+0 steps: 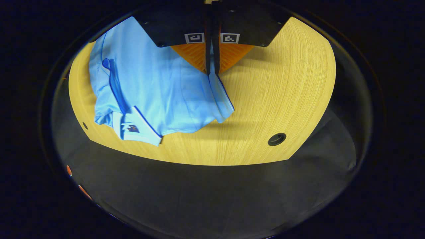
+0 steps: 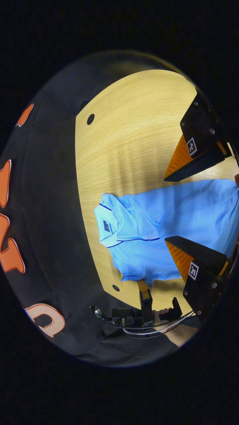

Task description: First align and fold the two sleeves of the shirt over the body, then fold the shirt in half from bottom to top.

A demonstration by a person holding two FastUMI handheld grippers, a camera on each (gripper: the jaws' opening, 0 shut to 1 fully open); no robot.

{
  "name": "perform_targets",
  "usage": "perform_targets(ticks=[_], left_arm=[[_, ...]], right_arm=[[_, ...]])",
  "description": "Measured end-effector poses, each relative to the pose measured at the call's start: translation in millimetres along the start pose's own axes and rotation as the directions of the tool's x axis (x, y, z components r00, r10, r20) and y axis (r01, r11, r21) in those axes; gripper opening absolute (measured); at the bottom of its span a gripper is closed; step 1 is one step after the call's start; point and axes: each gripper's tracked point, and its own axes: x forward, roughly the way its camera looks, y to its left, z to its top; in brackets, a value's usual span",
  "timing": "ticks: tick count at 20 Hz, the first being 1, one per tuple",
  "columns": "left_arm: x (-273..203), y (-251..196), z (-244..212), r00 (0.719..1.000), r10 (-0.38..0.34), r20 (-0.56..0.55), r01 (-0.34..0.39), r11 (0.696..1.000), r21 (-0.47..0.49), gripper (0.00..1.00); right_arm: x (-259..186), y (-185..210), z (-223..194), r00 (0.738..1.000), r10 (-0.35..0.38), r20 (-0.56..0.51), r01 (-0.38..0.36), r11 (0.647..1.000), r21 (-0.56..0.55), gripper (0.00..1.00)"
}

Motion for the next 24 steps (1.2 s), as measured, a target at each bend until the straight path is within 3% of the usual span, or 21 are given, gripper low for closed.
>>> perform_targets(ticks=[5,17,24], left_arm=[[-46,-48,45,0.992,-0.058,0.114,0.045,0.992,0.115,0.04],[-61,-232,54,0.963,-0.262,0.062,0.238,0.937,0.256,0.04],[-43,-273,35,0.973,-0.23,0.009,0.218,0.936,0.277,0.03]], right_arm=[[-15,-12,-1,1.0,-0.004,0.021,0.004,1.0,0.008,0.99],[-53,-80,-11,0.994,-0.083,0.064,0.076,0.991,0.112,0.99],[-58,-107,-17,0.991,-0.11,0.071,0.098,0.983,0.156,0.99]])
